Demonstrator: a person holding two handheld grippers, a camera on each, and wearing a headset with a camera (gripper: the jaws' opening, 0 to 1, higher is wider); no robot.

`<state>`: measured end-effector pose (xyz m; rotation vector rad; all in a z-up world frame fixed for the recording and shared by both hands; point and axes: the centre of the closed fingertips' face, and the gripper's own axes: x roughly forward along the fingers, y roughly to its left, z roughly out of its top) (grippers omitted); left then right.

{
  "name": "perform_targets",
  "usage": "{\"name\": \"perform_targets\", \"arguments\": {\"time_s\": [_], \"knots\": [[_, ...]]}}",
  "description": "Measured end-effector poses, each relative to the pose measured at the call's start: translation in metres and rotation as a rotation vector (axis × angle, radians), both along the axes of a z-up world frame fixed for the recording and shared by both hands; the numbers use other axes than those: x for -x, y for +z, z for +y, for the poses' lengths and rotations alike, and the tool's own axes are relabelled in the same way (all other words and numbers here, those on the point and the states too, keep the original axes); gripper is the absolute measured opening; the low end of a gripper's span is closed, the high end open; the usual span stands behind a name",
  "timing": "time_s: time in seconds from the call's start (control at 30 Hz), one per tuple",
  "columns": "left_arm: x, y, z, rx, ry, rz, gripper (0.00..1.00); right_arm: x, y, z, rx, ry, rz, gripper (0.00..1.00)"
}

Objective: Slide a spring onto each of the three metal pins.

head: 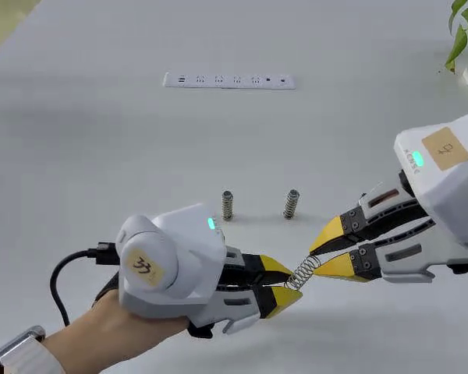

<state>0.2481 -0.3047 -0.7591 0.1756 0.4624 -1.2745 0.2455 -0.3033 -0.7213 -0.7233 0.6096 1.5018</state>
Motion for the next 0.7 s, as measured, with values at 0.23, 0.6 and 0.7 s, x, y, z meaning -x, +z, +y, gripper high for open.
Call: {"name": "perform_targets", "arguments": {"time_s": [0.23, 0.6, 0.7], "knots": [[0.001, 0.000, 0.000, -0.025, -0.021, -0.022, 0.07, -0.005, -0.002, -0.005, 0.022, -0.018, 0.001, 0.23], [-0.003, -0.004, 0.002, -0.056, -0.016, -0.023, 0.07, -0.014, -0.012, -0.011, 0.140, 0.054, 0.002, 0.28], [-0.004, -0.005, 0.003, -0.067, -0.014, -0.022, 0.07, -0.011, -0.012, -0.006, 0.157, 0.093, 0.008, 0.26]]}}
